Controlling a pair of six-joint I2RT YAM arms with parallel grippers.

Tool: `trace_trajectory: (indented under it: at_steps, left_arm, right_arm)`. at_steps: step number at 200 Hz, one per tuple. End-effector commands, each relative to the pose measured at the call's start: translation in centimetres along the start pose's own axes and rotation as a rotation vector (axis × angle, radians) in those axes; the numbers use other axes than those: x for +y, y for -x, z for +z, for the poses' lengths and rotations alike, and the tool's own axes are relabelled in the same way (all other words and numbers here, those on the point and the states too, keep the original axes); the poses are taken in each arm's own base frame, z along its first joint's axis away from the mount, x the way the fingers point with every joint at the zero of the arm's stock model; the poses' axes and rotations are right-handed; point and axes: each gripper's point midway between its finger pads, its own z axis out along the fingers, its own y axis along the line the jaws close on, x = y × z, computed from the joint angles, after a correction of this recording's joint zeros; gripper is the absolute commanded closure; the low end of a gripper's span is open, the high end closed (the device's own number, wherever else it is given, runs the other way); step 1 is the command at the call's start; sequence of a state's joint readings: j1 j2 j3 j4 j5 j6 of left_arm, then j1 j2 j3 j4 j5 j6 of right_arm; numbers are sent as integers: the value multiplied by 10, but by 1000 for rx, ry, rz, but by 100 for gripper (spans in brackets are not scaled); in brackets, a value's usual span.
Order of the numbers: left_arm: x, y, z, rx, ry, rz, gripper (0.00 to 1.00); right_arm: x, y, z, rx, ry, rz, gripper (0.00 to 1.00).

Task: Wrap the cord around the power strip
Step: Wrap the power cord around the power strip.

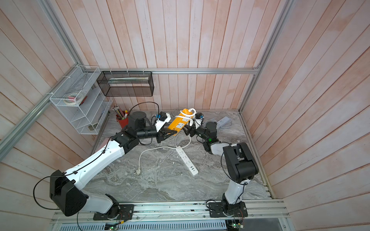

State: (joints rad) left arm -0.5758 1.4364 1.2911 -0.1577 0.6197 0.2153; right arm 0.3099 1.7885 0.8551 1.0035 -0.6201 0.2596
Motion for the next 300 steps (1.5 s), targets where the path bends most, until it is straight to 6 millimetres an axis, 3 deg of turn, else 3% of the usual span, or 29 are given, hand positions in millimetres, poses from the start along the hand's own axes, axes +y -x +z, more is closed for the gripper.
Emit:
trace_trajectory:
  at_steps: [1,22,58,89,115,142,156,170,187,224,236,266,288,300]
  left_arm:
    - [18,44,-13,-106,83,37,100]
    - [27,48,-18,-120,121,17,100]
    - [80,58,-52,-170,297,-91,100]
    - [110,59,-79,-179,364,-134,100]
    - [130,53,-98,-117,455,-111,100]
    - [160,57,-138,-108,618,-117,100]
    - [176,55,-152,-81,720,-112,100]
    - [189,40,-149,-11,758,-136,100]
    - [197,15,-132,81,748,-145,100]
    - [215,-57,-95,335,748,-98,100]
    - [212,-82,-81,425,700,-65,100]
    - [181,-129,-43,582,515,-15,100]
    - [138,-147,-16,632,303,-3,100]
    - [109,-154,-7,656,179,-4,100]
  right_arm:
    - [-2,-3,-2,-25,-27,13,25]
    - [-2,-11,-1,-8,-46,5,36]
    - [-3,-41,-5,110,-109,-31,80]
    - [-10,-53,-18,191,-204,-116,100]
    - [-22,-54,-34,248,-311,-201,100]
    - [-51,-51,-61,324,-523,-320,100]
    - [-46,-40,-67,319,-537,-398,100]
    - [-21,-27,-64,297,-481,-538,100]
    - [10,-11,-55,285,-428,-695,100]
    - [65,33,-40,232,-352,-893,100]
    - [80,51,-37,211,-323,-942,100]
    - [106,98,-35,157,-270,-1027,100]
    - [112,118,-29,146,-255,-1063,100]
    - [105,127,-25,152,-260,-1071,100]
